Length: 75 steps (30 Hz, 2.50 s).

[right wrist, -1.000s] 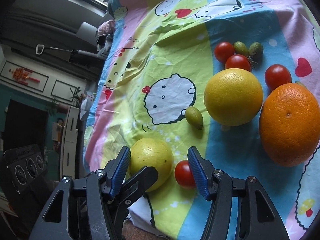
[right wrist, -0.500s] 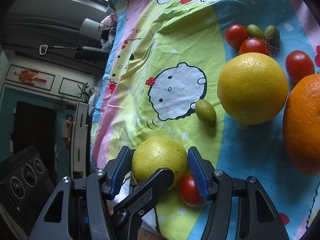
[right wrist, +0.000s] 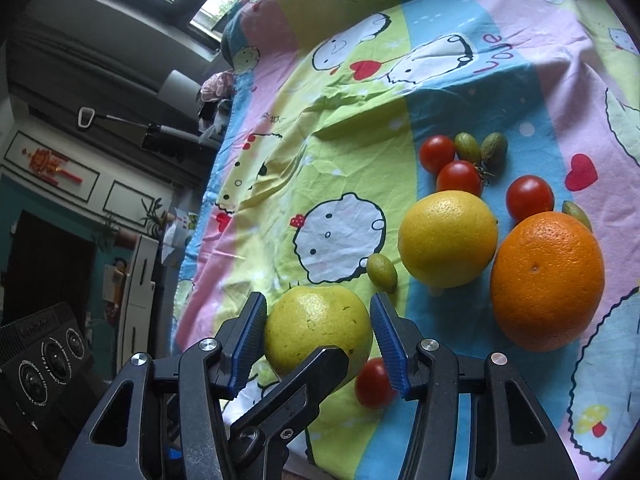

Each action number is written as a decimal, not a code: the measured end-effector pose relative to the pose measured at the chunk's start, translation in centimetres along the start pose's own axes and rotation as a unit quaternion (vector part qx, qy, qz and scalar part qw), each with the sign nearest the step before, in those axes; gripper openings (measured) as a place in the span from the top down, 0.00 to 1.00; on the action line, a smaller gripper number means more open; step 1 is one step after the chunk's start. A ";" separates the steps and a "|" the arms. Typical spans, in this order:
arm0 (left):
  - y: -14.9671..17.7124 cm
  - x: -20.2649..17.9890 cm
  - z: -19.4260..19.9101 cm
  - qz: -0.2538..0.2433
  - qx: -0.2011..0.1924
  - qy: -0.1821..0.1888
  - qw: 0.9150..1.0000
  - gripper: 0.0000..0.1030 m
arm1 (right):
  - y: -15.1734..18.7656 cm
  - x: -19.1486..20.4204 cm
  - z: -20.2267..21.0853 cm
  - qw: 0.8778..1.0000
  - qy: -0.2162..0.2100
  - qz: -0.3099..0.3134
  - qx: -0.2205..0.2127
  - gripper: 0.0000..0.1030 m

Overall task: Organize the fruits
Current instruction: 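Close the left tool fingers around the yellow-green pear, then lift the pear with the left tool and carry it over the green basin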

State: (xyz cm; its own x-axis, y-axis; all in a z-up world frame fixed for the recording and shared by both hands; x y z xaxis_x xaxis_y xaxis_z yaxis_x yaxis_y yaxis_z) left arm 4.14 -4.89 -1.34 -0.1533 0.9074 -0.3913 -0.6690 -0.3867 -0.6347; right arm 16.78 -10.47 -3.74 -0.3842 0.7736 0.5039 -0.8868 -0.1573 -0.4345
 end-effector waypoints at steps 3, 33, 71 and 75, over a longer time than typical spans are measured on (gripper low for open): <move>-0.9 -1.6 0.0 -0.029 -0.014 0.013 0.999 0.48 | -1.0 -0.1 1.9 0.999 -0.004 0.003 -0.033 0.47; -2.8 -7.2 -2.5 -0.090 -0.021 0.089 0.992 0.48 | -2.7 -4.4 7.1 0.991 0.047 -0.036 -0.121 0.47; -4.5 -20.2 -10.2 -0.240 0.039 0.178 0.954 0.48 | -3.2 -15.6 16.3 0.946 0.126 -0.159 -0.254 0.49; -4.4 -21.0 -11.0 -0.254 0.043 0.184 0.949 0.48 | -3.1 -16.9 16.6 0.941 0.124 -0.180 -0.260 0.49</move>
State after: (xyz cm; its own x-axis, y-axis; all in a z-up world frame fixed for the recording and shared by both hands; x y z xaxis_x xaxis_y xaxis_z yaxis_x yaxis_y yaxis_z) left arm 18.30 -24.09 2.38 0.4579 0.8483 -0.2658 -0.6475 0.1135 -0.7536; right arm 21.75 -33.23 1.47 0.0454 0.8490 0.5264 -0.6779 0.4132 -0.6080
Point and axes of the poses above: each gripper's, at about its wrist camera, not at the fingertips, and z roughly against the way its jaws point, x to its left, y to its underside, the point moved 3 cm from there along -z, roughly the way its jaws point, and after that the axes turned 11 degrees about y, right-handed, at the moved point
